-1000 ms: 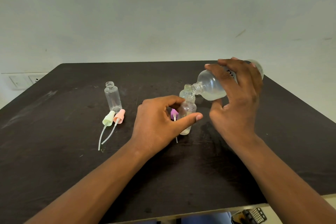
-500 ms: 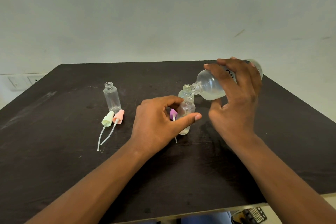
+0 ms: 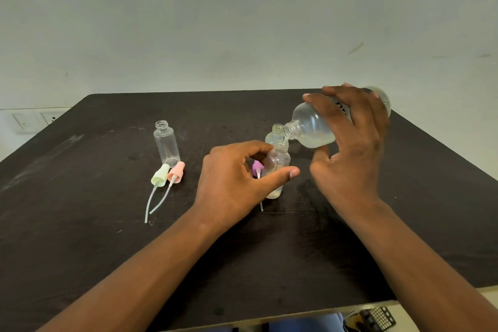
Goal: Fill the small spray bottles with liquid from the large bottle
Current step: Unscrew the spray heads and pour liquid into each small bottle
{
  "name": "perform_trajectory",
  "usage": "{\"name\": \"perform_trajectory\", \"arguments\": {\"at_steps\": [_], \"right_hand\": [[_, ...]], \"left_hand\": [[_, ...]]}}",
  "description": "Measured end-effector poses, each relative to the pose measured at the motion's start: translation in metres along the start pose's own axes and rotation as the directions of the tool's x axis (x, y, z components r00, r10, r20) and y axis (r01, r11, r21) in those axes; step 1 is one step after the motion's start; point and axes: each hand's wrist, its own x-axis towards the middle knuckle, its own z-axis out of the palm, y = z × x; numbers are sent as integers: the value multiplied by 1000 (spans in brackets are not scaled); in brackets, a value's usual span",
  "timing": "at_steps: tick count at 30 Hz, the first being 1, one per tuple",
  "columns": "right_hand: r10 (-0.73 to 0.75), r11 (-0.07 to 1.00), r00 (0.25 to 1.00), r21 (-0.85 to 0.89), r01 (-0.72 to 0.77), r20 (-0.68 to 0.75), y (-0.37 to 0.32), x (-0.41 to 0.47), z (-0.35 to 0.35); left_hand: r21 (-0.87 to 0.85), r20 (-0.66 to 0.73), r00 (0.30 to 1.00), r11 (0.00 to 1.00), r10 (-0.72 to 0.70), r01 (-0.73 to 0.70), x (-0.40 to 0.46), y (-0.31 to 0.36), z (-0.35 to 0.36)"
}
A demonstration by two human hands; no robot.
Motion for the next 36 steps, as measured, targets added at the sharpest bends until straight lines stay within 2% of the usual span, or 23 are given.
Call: {"name": "perform_trajectory", "arguments": {"at_steps": [36], "right_hand": [[0,1000,1000,-2,0,-9,-1,0,-1]], "left_hand": [[3,5,1000,1000,-17,17,0,-2,1]]}}
